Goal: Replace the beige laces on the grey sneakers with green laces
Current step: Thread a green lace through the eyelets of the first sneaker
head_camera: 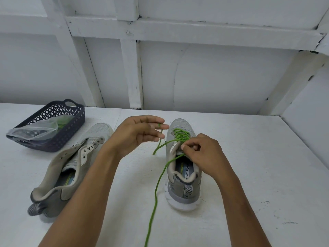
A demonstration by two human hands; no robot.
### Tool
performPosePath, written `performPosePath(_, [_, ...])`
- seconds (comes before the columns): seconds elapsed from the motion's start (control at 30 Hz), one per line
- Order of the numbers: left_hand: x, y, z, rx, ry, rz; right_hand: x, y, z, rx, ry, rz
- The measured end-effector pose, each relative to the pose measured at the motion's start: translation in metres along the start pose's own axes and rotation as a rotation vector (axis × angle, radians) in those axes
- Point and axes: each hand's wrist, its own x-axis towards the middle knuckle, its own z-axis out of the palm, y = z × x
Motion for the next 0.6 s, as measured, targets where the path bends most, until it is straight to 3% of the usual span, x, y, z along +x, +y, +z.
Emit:
performPosePath(0.23, [0.004, -0.001, 0.006, 0.865, 0.0, 0.235, 0.003, 0.001, 0.0, 0.002, -0.009, -0.016])
performPosePath(0.37, [0.007, 0.002, 0.014, 0.986, -0.098, 0.143, 0.002, 0.003, 0.002, -0.029, 0.004, -0.034])
performPosePath(0.6, [0.014, 0.0, 0.019, 1.025, -0.096, 0.076, 0.003, 0.004, 0.008, -0.063, 0.037, -0.076])
